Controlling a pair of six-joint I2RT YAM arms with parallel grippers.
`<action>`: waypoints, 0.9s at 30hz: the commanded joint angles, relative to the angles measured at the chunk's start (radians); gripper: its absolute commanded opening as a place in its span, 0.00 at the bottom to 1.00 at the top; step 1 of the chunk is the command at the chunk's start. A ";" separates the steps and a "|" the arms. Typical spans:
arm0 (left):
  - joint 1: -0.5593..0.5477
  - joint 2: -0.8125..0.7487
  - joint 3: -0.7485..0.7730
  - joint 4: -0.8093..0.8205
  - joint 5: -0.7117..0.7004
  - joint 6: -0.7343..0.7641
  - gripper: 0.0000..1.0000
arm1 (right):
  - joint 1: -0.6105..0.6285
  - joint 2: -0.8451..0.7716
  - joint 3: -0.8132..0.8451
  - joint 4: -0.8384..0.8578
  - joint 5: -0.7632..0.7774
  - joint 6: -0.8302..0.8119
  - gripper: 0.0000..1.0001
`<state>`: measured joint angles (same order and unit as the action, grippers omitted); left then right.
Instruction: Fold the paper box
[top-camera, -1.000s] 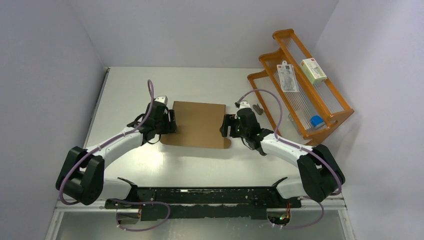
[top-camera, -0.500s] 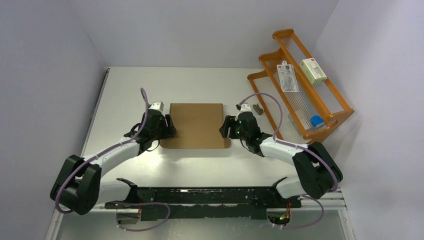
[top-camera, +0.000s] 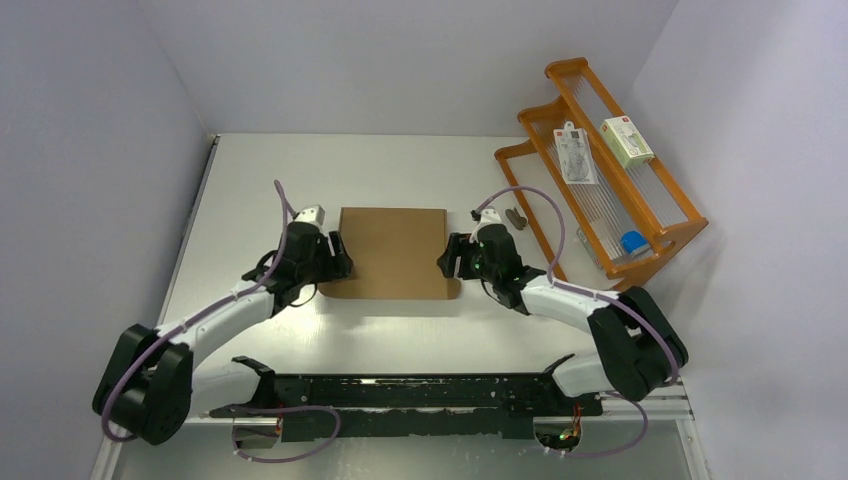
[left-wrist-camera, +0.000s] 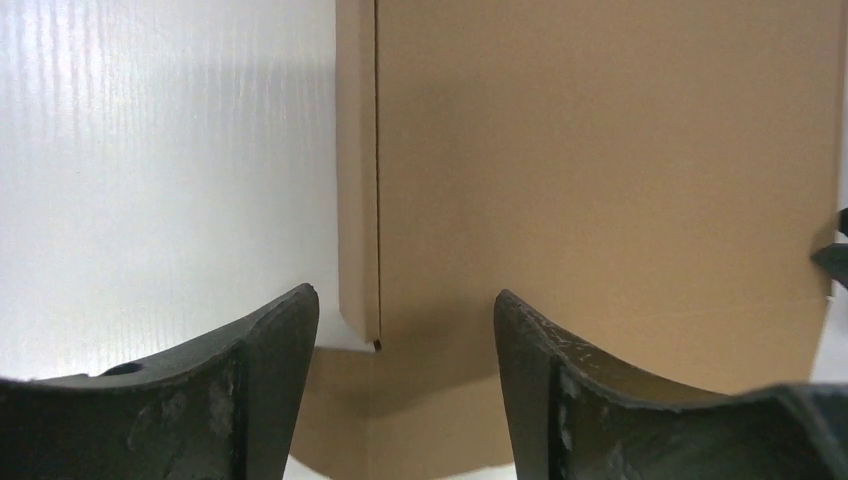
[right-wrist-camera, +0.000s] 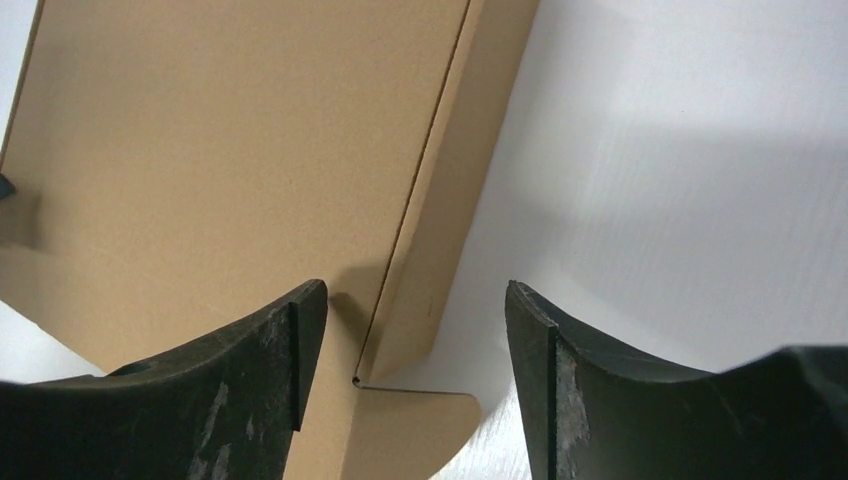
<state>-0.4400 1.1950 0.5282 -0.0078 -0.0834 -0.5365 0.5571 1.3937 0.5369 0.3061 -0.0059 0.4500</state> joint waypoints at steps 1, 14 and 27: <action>0.000 -0.126 0.077 -0.120 -0.004 -0.013 0.72 | 0.021 -0.092 0.048 -0.094 0.003 -0.091 0.72; 0.004 -0.339 0.338 -0.443 -0.064 0.144 0.96 | 0.273 -0.211 0.143 -0.255 0.093 -0.370 0.91; 0.078 -0.345 0.327 -0.485 -0.009 0.311 0.97 | 0.589 -0.046 0.233 -0.335 0.240 -0.821 1.00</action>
<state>-0.3935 0.8707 0.8742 -0.4740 -0.1547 -0.2886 1.0760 1.3071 0.7292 -0.0143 0.1452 -0.1890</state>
